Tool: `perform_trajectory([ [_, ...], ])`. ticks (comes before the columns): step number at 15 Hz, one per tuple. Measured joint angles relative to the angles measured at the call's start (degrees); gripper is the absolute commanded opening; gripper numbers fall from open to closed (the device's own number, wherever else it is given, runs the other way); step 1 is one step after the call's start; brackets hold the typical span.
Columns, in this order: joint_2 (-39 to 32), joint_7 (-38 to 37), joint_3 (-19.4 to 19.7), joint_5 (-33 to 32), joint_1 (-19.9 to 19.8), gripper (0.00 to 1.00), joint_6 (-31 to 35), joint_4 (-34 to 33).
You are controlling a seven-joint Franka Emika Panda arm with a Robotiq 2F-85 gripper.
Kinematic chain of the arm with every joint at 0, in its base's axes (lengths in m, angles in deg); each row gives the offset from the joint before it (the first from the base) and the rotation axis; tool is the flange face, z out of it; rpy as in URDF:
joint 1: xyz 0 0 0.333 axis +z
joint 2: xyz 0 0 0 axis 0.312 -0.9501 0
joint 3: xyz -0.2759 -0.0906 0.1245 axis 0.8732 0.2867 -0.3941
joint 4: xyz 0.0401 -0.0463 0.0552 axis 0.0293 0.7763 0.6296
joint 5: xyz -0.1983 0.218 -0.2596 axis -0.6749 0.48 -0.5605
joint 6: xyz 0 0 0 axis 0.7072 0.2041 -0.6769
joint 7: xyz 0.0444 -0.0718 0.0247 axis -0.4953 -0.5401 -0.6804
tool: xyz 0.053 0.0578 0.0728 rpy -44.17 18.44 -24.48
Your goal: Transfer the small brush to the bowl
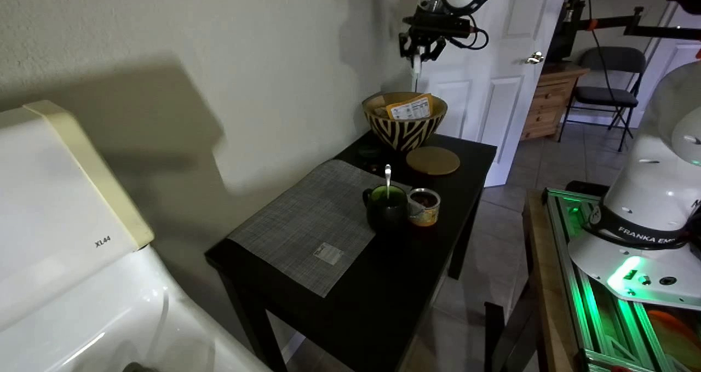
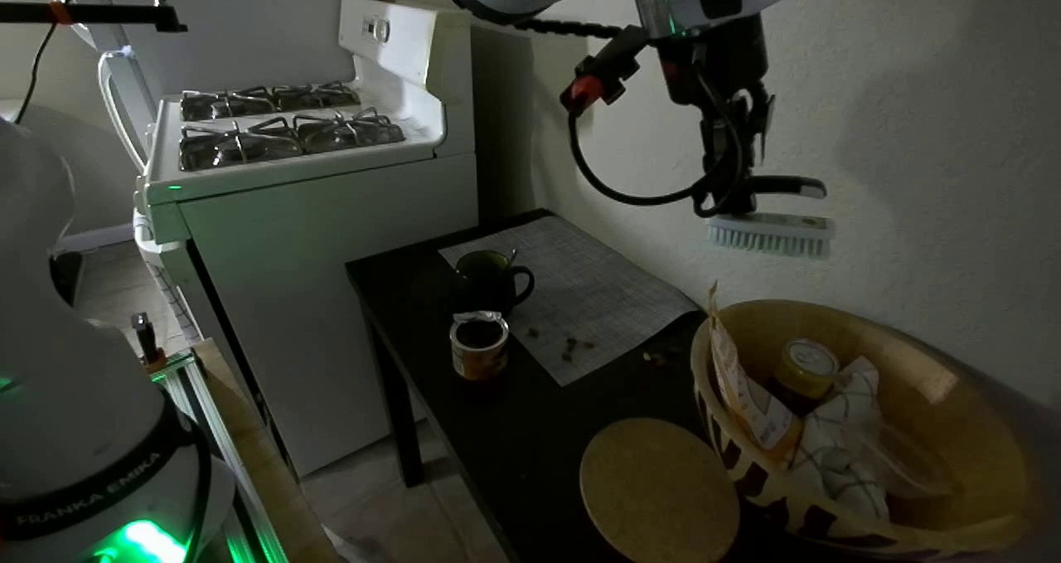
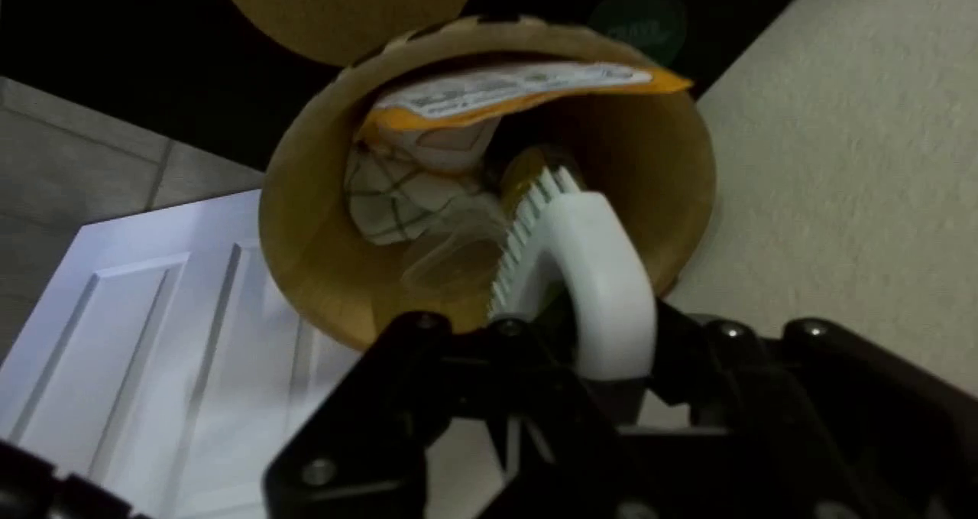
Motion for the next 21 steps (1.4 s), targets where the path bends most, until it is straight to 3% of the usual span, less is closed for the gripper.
perform_trajectory([
  [6, -3.3, -7.6, 0.4, 0.3, -7.5, 0.02, 2.8, -0.1],
  [11, -10.1, -8.3, 3.3, 6.2, -9.1, 0.02, 6.6, -1.0],
  [14, -15.2, -5.6, 4.0, 11.3, -9.0, 0.02, 9.5, -3.6],
  [21, -27.6, 8.7, 3.8, 26.2, -8.9, 0.02, 10.6, -15.0],
])
